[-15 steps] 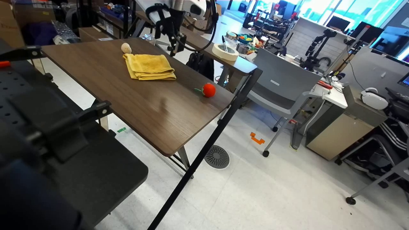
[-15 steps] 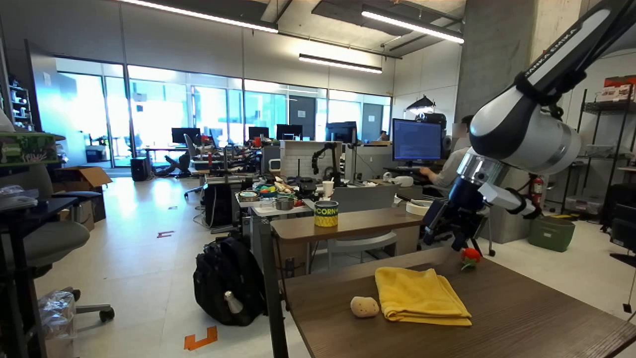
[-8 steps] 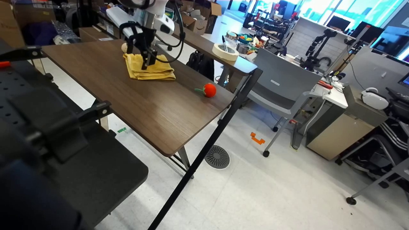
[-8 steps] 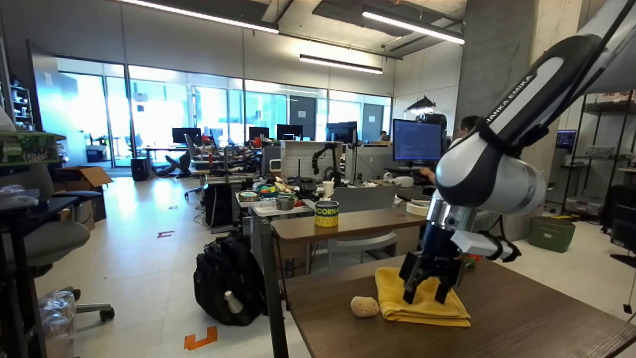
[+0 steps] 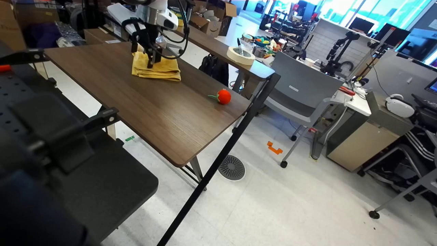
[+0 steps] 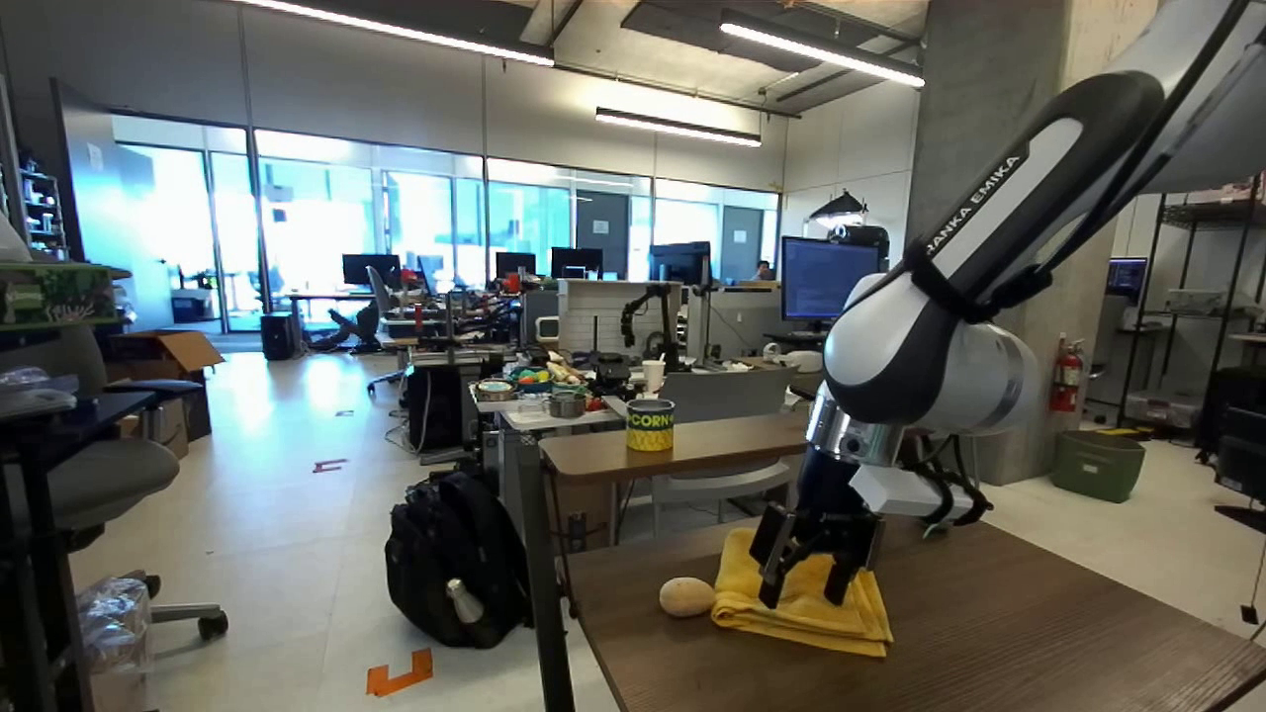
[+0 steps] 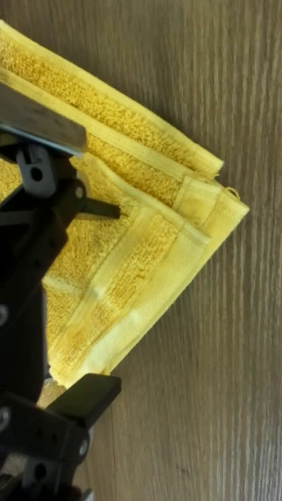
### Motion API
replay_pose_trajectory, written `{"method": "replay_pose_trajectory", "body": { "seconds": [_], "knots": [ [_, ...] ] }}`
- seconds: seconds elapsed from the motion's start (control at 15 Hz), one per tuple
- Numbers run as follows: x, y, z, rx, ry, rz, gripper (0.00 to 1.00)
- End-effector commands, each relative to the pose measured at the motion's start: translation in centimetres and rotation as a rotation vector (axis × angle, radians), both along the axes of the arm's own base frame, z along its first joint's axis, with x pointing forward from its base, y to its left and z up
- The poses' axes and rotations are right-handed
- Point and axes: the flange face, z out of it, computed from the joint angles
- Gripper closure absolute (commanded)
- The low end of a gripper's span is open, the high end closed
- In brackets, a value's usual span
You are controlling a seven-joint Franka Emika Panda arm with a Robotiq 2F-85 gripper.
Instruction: Wipe the table with the cloth
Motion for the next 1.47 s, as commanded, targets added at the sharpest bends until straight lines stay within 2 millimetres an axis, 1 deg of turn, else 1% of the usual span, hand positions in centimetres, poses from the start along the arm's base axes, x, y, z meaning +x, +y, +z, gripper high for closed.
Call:
{"method": "replay_pose_trajectory", "body": {
  "seconds": [0.0,0.13,0.33,0.47,0.73,0.87,1.0,1.13,1.27,1.4],
  "knots": [
    [0.8,-1.0,0.3,-0.03,-0.006,-0.035,0.0],
    [1.1,-1.6,-0.3,-0.046,-0.011,-0.059,0.0],
    [1.7,-2.0,-0.4,-0.054,-0.035,-0.093,0.0],
    [2.2,-1.6,0.1,-0.033,-0.061,-0.119,0.0],
    [3.7,-0.4,1.6,-0.044,-0.122,-0.157,0.0],
    [4.2,0.1,1.7,-0.074,-0.123,-0.165,0.0],
    [4.2,0.4,0.4,-0.111,-0.113,-0.17,0.0],
    [3.7,0.4,-2.3,-0.156,-0.091,-0.176,0.0],
    [2.4,0.0,-5.5,-0.186,-0.032,-0.167,0.0],
    [0.6,-0.6,-7.7,-0.187,0.05,-0.129,0.0]
  ]
}}
